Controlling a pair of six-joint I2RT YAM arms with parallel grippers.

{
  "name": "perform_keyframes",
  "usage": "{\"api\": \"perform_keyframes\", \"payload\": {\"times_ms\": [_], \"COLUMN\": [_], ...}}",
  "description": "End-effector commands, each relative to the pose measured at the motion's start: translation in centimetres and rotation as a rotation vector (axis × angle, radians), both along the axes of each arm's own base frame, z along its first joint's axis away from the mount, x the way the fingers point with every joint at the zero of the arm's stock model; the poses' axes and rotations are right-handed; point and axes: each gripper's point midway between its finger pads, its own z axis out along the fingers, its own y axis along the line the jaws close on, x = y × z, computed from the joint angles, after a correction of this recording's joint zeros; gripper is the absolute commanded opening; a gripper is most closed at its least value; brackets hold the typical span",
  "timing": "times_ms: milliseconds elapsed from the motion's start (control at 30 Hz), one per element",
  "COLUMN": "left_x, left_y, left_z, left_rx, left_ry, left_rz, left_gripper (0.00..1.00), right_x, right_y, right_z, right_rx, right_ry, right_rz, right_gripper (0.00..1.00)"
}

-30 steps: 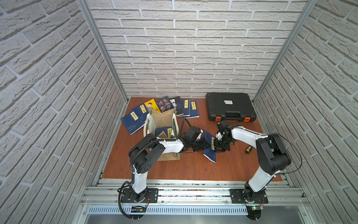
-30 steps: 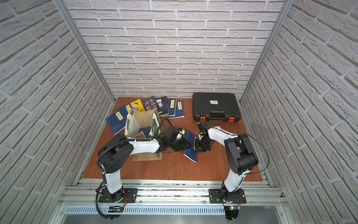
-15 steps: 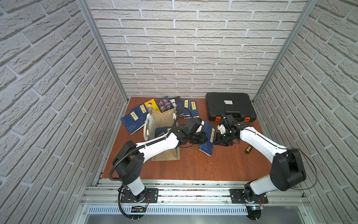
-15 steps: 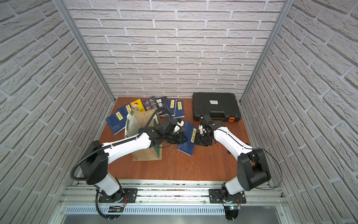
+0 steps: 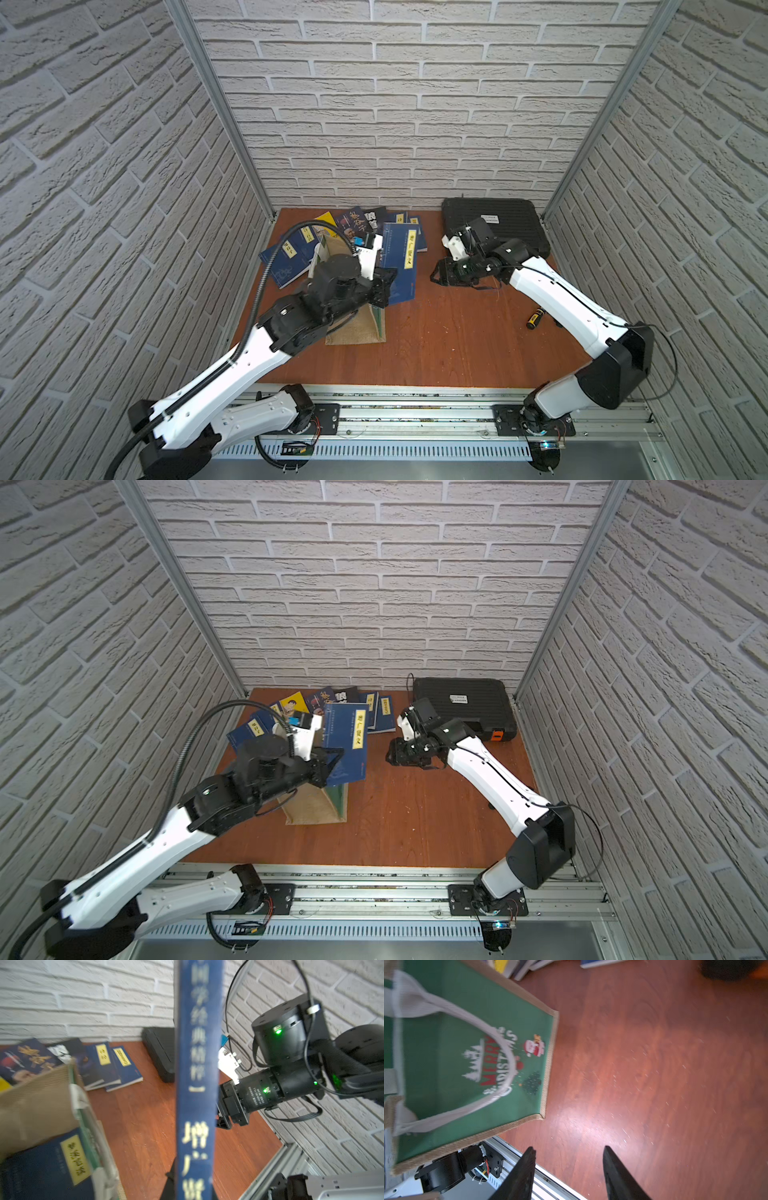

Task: Put the books into the canvas bag
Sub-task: Pick up the book from the center of the board, then move the canvas bag to the center of the board.

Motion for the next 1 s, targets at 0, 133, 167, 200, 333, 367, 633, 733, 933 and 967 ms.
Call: {"api": "perform_keyframes", "payload": {"times_ms": [0,133,167,200,333,367,633,733,933,967], "left_x": [0.4,-1.0,-1.4,-1.7,-2.5,-2.6,-2.7,-2.2,-1.0,-0.5], "left_y": [4.8,8.9,9.9,10.5,12.1,12.3,12.7,11.9,9.0,8.0], "left_z": [1.8,3.2,3.4,3.4,2.8,2.5,1.5,1.5,1.9,1.6], "left_rx": [0.027,0.026,0.020,0.019,0.011,0.013,0.032,0.041,0.042,0.052], "left_ry": [-0.117,-0.162,-0.169,-0.167,-0.149,-0.143,-0.124,-0.124,-0.105,-0.095], "left_rz": [0.178,0.275,0.293,0.309,0.341,0.345,0.358,0.349,0.286,0.269], "left_gripper": [0.00,0.00,0.00,0.00,0.00,0.00,0.00,0.00,0.00,0.00], "right_x": [0.5,1.1,1.2,1.2,1.6,1.8,1.8,1.6,1.1,0.9], "right_y": [4.5,10.1,11.3,12.5,15.6,15.8,12.9,11.0,4.6,3.4], "right_z": [2.4,4.7,5.0,5.0,3.3,2.6,-1.1,-0.7,0.4,0.5], "right_rx": [0.019,0.056,0.069,0.080,0.073,0.052,-0.123,-0.159,-0.206,-0.205], "right_ry": [-0.041,-0.081,-0.086,-0.086,-0.063,-0.051,0.004,-0.014,-0.032,-0.033], "right_rz": [0.104,0.199,0.217,0.236,0.265,0.257,0.187,0.159,0.057,0.035], "right_gripper": [0.57,0.59,0.59,0.60,0.60,0.59,0.12,0.06,0.06,0.06]}}
